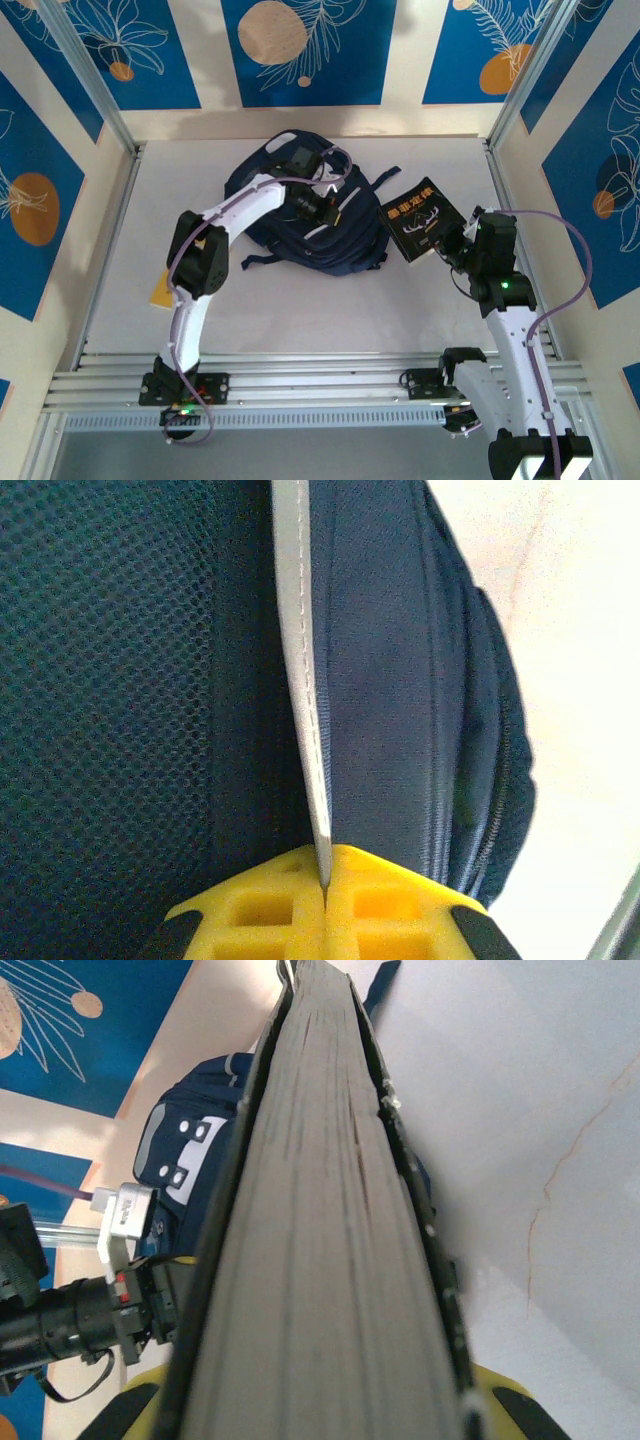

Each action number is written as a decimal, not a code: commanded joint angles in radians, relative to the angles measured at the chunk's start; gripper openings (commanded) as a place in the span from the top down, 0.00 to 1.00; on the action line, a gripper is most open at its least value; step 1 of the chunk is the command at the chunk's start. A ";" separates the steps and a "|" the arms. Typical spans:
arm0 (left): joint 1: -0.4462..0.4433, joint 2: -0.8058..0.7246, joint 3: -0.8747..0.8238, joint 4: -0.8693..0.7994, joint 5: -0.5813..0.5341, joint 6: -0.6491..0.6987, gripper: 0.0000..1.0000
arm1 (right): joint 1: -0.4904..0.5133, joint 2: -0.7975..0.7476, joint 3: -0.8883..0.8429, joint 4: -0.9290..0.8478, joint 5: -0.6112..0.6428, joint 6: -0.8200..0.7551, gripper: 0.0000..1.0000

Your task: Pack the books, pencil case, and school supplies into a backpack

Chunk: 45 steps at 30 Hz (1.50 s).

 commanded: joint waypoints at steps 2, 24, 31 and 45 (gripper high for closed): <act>-0.015 -0.041 0.056 -0.045 -0.053 -0.002 1.00 | -0.003 -0.044 0.015 0.027 -0.030 -0.006 1.00; 0.067 -0.305 0.307 -0.156 0.141 -0.084 1.00 | 0.003 -0.171 -0.119 0.099 -0.264 0.042 1.00; 0.099 -0.319 0.289 -0.155 0.331 -0.052 1.00 | 0.068 -0.062 -0.158 0.301 -0.428 0.101 1.00; 0.212 -0.435 0.115 0.009 0.562 -0.125 1.00 | 0.282 0.146 -0.111 0.504 -0.323 0.343 1.00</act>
